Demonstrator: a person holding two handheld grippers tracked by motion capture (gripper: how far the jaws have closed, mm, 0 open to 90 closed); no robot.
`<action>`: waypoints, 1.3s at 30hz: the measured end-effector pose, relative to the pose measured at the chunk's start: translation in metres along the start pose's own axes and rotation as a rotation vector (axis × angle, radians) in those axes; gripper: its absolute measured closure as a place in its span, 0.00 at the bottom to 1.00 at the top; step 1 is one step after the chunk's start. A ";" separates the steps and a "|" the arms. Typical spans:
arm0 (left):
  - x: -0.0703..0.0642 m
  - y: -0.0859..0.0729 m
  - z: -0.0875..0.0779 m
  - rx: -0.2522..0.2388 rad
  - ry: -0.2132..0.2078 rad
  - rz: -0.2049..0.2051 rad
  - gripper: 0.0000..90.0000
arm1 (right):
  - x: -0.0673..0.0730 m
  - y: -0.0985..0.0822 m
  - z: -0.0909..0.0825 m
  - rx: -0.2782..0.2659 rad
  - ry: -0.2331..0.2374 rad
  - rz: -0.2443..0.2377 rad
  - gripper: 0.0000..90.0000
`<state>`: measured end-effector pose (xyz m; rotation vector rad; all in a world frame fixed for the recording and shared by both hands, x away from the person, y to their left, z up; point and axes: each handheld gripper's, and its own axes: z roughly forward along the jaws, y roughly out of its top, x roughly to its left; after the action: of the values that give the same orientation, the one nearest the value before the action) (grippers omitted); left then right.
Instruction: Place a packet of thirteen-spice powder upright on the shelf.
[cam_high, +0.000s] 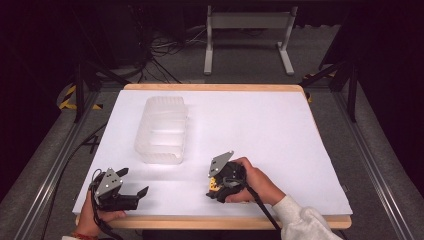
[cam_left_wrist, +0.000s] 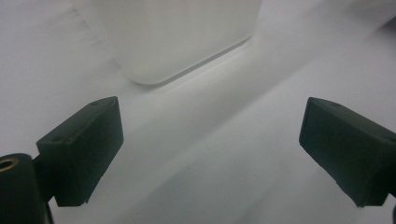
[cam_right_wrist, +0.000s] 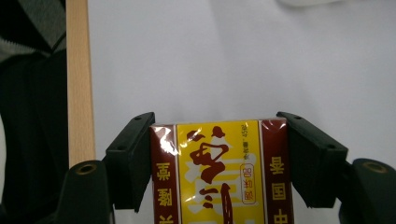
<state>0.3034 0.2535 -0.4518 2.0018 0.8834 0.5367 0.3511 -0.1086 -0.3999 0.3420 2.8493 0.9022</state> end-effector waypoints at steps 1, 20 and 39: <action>0.000 0.000 0.000 0.002 0.000 0.000 0.08 | -0.002 -0.001 -0.005 -0.019 -0.013 0.016 0.36; 0.000 0.000 0.000 -0.004 -0.008 -0.007 0.08 | -0.014 0.009 -0.057 -0.417 -0.347 0.171 0.37; 0.001 0.002 -0.001 -0.027 -0.026 -0.021 0.08 | -0.049 0.074 -0.033 -0.566 -0.464 0.292 0.37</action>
<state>0.3039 0.2539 -0.4500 1.9691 0.8764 0.5072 0.4045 -0.0801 -0.3277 0.7797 2.0514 1.4075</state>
